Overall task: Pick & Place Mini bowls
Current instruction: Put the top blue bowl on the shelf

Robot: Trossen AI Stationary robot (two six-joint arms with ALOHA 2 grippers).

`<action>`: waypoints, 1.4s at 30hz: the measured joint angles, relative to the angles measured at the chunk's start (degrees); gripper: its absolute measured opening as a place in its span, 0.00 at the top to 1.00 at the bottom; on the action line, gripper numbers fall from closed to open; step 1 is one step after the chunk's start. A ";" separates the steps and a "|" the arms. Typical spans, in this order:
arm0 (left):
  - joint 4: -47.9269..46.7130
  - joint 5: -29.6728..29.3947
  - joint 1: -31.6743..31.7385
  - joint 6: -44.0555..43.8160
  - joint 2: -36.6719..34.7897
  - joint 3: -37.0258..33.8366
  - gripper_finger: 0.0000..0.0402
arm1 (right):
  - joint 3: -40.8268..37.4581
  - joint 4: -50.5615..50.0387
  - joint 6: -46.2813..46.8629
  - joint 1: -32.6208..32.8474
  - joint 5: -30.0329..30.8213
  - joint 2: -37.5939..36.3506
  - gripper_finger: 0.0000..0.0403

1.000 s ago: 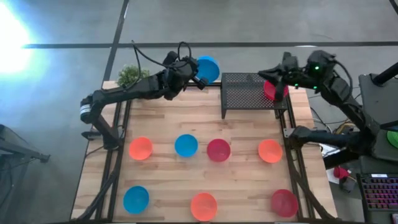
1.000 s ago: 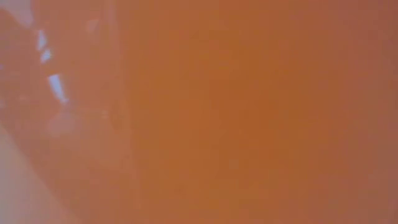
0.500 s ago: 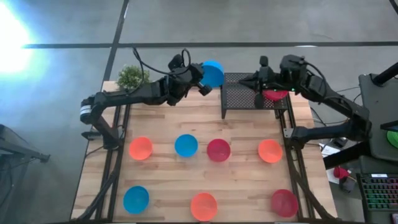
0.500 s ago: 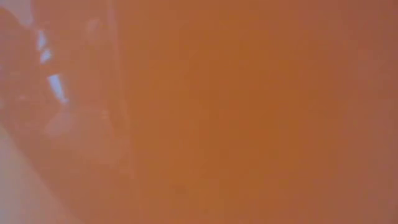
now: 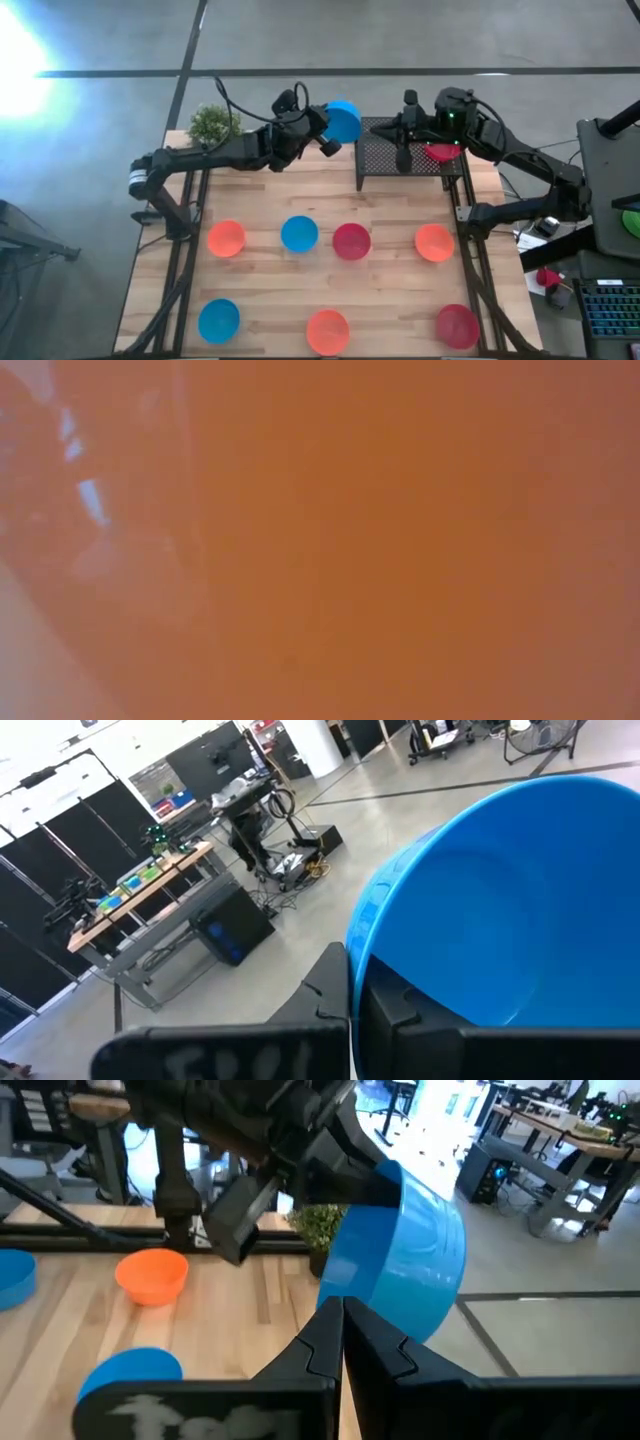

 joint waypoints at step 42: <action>-1.21 0.87 -0.81 -0.12 -0.04 -0.07 1.00 | 2.27 5.36 3.42 0.66 9.42 7.27 0.73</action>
